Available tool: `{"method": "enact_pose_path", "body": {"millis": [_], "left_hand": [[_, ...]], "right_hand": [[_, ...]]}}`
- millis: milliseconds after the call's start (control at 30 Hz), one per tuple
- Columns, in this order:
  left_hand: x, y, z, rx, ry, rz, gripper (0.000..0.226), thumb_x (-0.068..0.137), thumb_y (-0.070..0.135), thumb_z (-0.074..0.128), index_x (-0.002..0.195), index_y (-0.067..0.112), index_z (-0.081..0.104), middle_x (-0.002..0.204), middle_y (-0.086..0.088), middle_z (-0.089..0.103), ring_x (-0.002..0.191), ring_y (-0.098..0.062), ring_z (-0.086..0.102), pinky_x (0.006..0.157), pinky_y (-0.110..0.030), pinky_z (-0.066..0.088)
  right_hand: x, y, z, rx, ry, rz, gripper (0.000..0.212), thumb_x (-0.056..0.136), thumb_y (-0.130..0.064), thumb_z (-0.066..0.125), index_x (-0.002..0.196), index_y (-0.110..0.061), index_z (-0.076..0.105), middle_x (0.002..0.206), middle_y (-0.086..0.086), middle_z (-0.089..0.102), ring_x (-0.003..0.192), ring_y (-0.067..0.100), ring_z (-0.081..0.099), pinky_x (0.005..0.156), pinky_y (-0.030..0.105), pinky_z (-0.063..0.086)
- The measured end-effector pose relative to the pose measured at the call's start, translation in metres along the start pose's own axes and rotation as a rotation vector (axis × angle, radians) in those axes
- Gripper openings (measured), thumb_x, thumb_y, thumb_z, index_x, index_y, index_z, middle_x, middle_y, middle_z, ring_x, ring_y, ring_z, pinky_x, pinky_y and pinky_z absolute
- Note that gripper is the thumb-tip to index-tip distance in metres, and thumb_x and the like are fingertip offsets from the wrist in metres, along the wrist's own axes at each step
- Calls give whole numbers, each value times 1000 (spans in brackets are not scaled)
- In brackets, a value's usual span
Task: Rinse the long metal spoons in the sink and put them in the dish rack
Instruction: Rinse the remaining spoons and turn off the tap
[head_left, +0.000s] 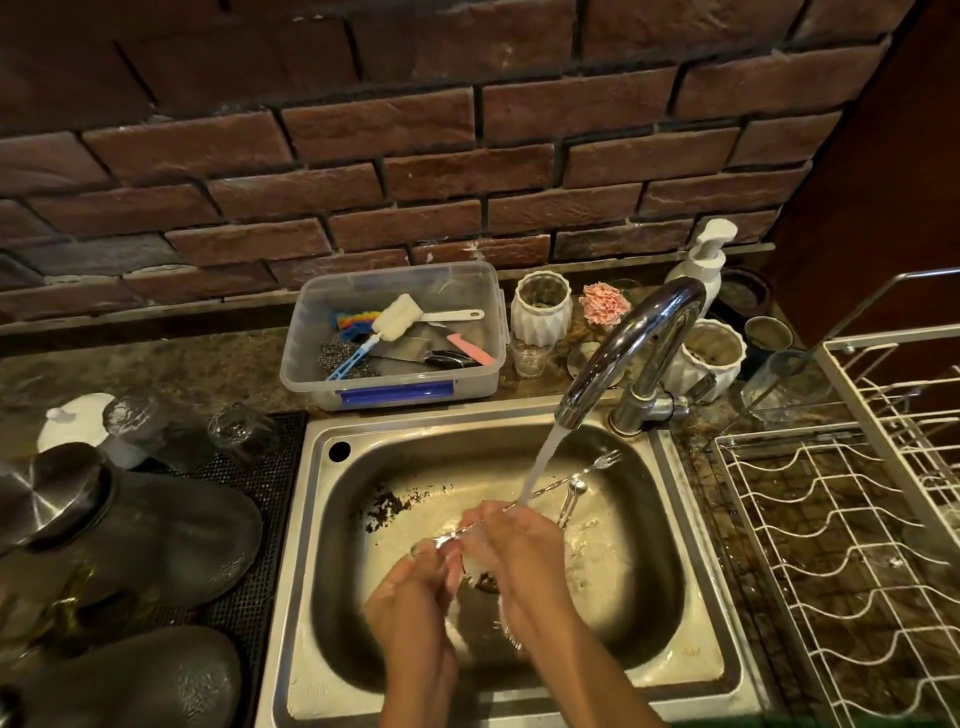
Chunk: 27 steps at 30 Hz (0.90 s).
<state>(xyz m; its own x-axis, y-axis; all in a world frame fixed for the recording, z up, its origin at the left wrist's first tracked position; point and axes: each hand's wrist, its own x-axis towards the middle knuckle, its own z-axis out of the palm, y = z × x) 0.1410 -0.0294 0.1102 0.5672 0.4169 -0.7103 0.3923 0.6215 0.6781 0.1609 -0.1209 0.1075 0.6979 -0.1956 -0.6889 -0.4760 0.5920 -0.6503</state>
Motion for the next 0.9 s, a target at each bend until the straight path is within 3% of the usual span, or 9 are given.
{"method": "enact_pose_path", "body": {"millis": [133, 233, 367, 500, 600, 733, 800, 900], "left_hand": [[18, 27, -26, -44, 35, 66, 16, 94, -4, 58, 106, -13, 61, 95, -29, 71, 67, -20, 76, 65, -26, 63], [18, 29, -35, -19, 15, 64, 19, 95, -1, 57, 107, -16, 61, 92, -31, 73, 67, -22, 77, 69, -28, 62], [14, 32, -45, -33, 31, 110, 13, 96, -1, 56, 92, -13, 60, 76, -25, 73, 58, -22, 75, 64, -27, 61], [16, 40, -53, -60, 70, 120, 18, 97, 0, 56, 92, -17, 55, 58, -19, 71, 50, -21, 72, 60, -29, 60], [16, 43, -57, -67, 67, 114, 21, 101, 3, 51, 84, -10, 54, 53, -15, 70, 48, -18, 71, 58, -29, 60], [16, 40, -58, -58, 60, 135, 21, 100, 5, 53, 86, -9, 58, 65, -21, 73, 56, -20, 74, 73, -33, 58], [18, 37, -57, -69, 20, 147, 19, 100, 5, 52, 88, -6, 61, 74, -20, 74, 62, -22, 74, 75, -31, 59], [21, 33, -56, -113, -95, 147, 20, 103, 6, 45, 95, -2, 62, 81, -12, 79, 75, -22, 78, 72, -27, 62]], "right_hand": [[15, -32, -26, 112, 105, -100, 11, 95, 1, 60, 86, 7, 65, 93, 17, 74, 87, 24, 74, 82, 36, 63], [19, -33, -23, 56, 127, -136, 16, 97, -3, 60, 87, 10, 59, 96, 25, 70, 85, 25, 73, 86, 42, 61], [20, -29, -17, 69, 121, -138, 26, 99, -12, 59, 101, 14, 57, 89, 26, 72, 71, 23, 74, 68, 33, 62], [17, -28, -14, 88, 130, -100, 28, 104, -25, 51, 94, -2, 63, 68, 26, 72, 55, 30, 72, 52, 31, 61], [16, -26, -13, -3, 96, -126, 24, 103, -14, 52, 93, 3, 66, 72, 21, 75, 59, 26, 73, 56, 28, 61], [14, -28, -18, -27, 11, -127, 10, 94, 7, 59, 91, 5, 68, 81, 18, 75, 79, 26, 75, 70, 30, 61], [14, -30, -19, 35, -3, -95, 10, 96, 2, 58, 94, 3, 68, 86, 19, 75, 85, 28, 75, 77, 34, 62], [14, -30, -20, 58, -11, -37, 24, 103, -16, 52, 100, 2, 68, 89, 21, 77, 83, 28, 77, 73, 33, 62]]}}
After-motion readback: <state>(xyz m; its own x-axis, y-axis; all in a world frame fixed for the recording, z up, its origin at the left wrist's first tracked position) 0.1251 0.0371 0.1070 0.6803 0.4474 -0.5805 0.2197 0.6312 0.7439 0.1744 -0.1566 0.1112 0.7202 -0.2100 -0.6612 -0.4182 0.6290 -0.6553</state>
